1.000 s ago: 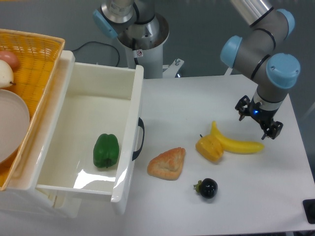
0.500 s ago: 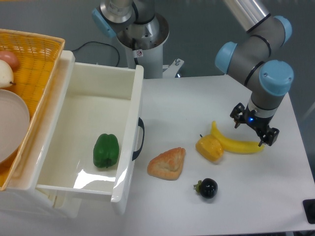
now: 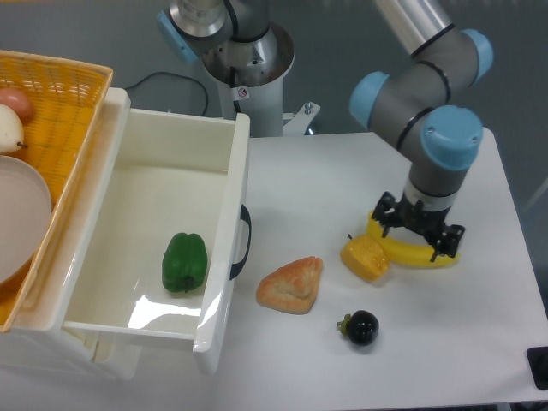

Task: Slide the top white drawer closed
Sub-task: 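Move the gripper down and across toward the open drawer's front panel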

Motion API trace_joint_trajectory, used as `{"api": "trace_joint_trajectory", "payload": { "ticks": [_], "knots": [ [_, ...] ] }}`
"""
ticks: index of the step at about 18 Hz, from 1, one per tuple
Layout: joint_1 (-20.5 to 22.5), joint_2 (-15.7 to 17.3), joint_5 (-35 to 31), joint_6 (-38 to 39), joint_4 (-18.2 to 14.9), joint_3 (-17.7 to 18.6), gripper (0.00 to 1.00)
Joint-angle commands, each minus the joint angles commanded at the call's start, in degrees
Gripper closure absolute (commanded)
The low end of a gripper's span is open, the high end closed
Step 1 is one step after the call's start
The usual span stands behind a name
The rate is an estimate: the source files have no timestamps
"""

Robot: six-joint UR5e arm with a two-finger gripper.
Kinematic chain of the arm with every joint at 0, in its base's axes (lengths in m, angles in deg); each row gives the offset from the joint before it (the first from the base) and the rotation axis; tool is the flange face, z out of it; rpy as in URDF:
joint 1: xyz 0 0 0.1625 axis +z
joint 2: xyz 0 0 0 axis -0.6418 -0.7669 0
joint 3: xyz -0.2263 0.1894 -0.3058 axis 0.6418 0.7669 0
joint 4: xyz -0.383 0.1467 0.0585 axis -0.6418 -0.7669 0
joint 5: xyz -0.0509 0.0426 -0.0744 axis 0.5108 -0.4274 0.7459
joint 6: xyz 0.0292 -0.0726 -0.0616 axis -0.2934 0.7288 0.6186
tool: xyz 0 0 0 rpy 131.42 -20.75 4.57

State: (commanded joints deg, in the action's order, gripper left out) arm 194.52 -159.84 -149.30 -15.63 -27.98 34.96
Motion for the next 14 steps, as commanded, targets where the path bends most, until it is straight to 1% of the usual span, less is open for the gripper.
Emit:
{"api": "trace_joint_trajectory", "payload": {
  "ticks": [2, 3, 4, 5, 6, 8, 10, 12, 14],
  "knots": [
    [0.18, 1.05, 5.62, 4.56, -0.09, 0.53, 0.06],
    [0.18, 1.58, 8.26, 7.98, -0.09, 0.7, 0.1],
    [0.0, 1.76, 10.03, 11.41, -0.09, 0.71, 0.17],
    [-0.26, 2.11, 11.09, 13.88, -0.09, 0.79, 0.2],
    [-0.7, 2.29, 11.8, 15.03, -0.09, 0.79, 0.26],
    [-2.54, 2.46, 12.07, 15.57, -0.18, 1.23, 0.35],
    [-3.86, 2.81, 12.07, 16.27, -0.79, 2.2, 0.53],
    [-4.57, 3.87, 12.15, 16.36, -3.15, 3.34, 0.78],
    [-5.18, 4.13, 12.33, 16.27, -6.4, 3.34, 1.0]
  ]
}}
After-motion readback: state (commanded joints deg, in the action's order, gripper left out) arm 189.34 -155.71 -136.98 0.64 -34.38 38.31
